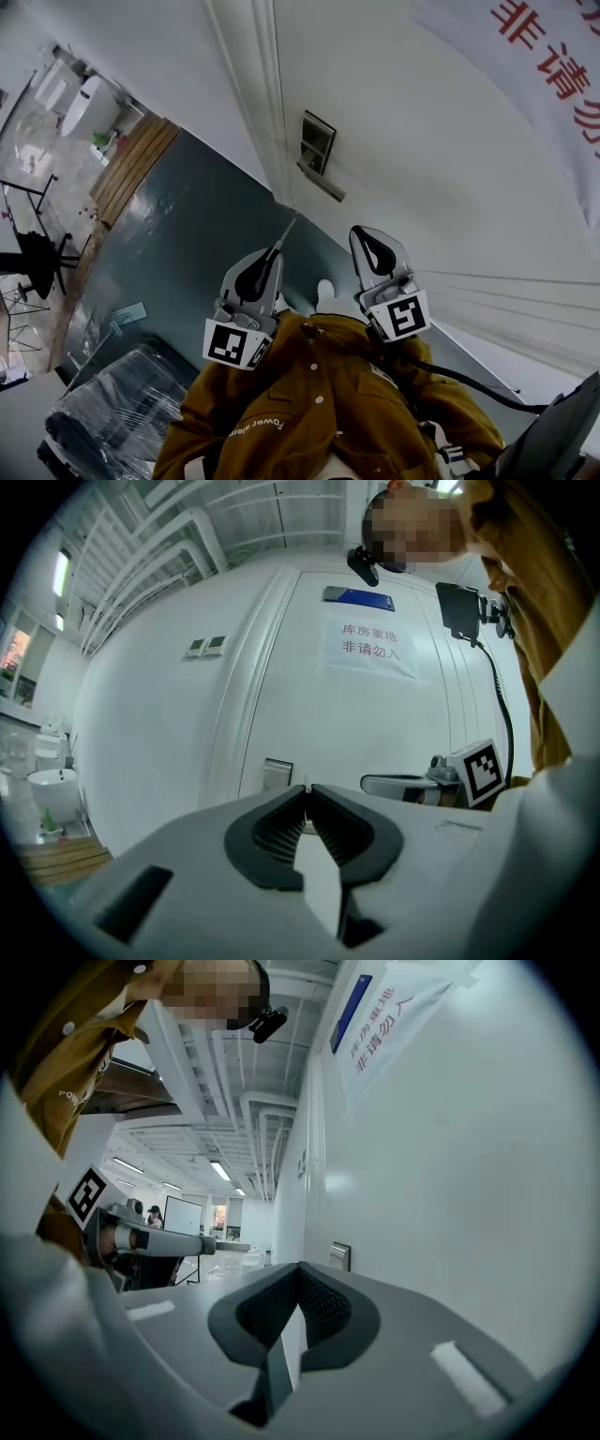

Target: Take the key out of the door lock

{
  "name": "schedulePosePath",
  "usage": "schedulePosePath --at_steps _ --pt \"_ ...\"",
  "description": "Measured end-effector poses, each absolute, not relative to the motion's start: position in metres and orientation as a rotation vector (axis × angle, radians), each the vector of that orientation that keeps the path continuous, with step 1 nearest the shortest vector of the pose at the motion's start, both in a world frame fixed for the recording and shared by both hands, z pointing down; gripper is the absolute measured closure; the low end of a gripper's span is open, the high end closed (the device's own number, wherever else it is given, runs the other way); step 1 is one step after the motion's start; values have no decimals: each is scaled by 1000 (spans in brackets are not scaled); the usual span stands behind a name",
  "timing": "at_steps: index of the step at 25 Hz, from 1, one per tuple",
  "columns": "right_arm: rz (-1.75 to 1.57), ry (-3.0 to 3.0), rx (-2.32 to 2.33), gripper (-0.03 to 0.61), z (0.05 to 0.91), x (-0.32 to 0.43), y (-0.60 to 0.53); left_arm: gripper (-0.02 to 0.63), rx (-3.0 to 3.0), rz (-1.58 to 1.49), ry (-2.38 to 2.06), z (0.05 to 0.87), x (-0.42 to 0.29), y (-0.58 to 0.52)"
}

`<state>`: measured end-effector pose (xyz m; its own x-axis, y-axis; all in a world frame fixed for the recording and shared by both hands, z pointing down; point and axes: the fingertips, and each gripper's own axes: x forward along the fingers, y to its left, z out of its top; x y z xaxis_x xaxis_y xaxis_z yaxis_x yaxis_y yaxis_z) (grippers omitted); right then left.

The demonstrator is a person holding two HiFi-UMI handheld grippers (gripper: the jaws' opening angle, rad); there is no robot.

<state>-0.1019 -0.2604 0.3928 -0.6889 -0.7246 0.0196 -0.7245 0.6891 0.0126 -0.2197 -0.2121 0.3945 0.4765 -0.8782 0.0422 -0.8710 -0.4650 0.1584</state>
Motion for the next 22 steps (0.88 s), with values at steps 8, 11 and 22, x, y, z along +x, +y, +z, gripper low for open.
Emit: schedulePosePath --at_steps 8,11,22 --pt "26 -2900 1179 574 391 -109 -254 589 2553 -66 -1532 395 -219 -209" --pt "33 -2913 1183 574 387 -108 -252 589 2546 -70 -1533 396 -220 -208" --pt "49 -2895 1158 574 391 -109 -250 589 2530 -75 -1528 398 -217 -205"
